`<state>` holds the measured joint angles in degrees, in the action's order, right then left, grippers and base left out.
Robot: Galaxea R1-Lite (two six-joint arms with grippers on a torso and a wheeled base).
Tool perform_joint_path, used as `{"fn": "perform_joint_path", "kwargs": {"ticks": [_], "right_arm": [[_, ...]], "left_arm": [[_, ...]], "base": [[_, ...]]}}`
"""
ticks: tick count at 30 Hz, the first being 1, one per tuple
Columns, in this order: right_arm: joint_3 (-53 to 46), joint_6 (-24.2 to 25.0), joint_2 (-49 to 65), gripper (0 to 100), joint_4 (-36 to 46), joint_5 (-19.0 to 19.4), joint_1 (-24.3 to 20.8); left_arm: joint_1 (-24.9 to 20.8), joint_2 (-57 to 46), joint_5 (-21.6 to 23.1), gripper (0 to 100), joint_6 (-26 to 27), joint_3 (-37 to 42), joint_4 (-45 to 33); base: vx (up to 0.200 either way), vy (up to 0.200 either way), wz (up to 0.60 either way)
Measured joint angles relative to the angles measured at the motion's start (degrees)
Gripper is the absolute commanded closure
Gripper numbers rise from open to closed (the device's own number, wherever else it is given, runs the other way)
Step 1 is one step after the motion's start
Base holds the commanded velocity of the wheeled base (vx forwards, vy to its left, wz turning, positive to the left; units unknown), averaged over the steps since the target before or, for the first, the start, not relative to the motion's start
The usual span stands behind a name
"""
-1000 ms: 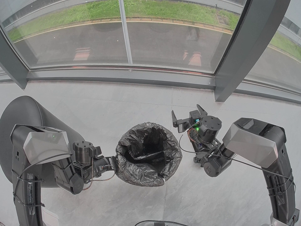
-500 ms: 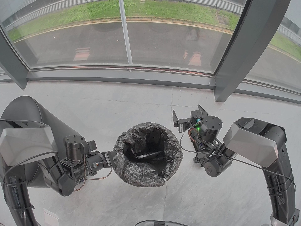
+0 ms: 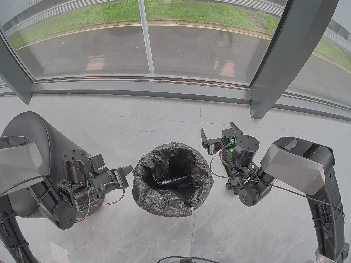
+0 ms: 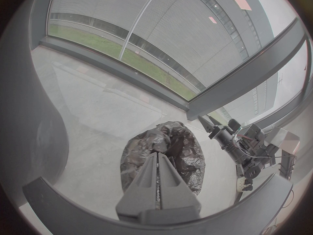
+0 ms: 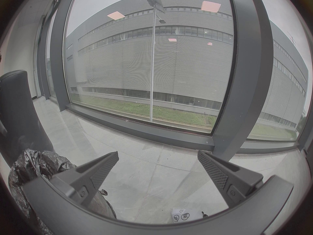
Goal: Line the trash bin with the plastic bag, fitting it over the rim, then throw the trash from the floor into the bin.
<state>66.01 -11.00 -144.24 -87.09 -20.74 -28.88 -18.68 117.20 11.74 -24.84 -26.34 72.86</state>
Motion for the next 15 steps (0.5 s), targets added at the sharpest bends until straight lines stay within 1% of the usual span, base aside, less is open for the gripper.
{"fn": "perform_joint_path", "kwargs": {"ticks": [6,9,11,15], "right_arm": [[0.00,0.00,-0.02,0,0.00,0.00,-0.02],[0.00,0.00,-0.06,0,0.00,-0.01,-0.02],[0.00,0.02,-0.13,0,0.02,-0.01,-0.02],[-0.24,0.27,-0.17,0,0.02,-0.01,-0.09]], "left_arm": [[-4.36,-0.66,-0.50,100,0.18,-1.16,-0.09],[-7.01,-0.63,-0.15,100,-0.83,-2.79,0.07],[-7.91,-0.44,0.40,100,-2.71,-4.47,0.02],[-8.85,0.05,3.08,100,-9.91,-7.61,0.02]], "base": [[0.000,0.000,0.00],[0.000,0.000,0.00],[0.000,0.000,0.00],[0.000,0.000,0.00]]}}
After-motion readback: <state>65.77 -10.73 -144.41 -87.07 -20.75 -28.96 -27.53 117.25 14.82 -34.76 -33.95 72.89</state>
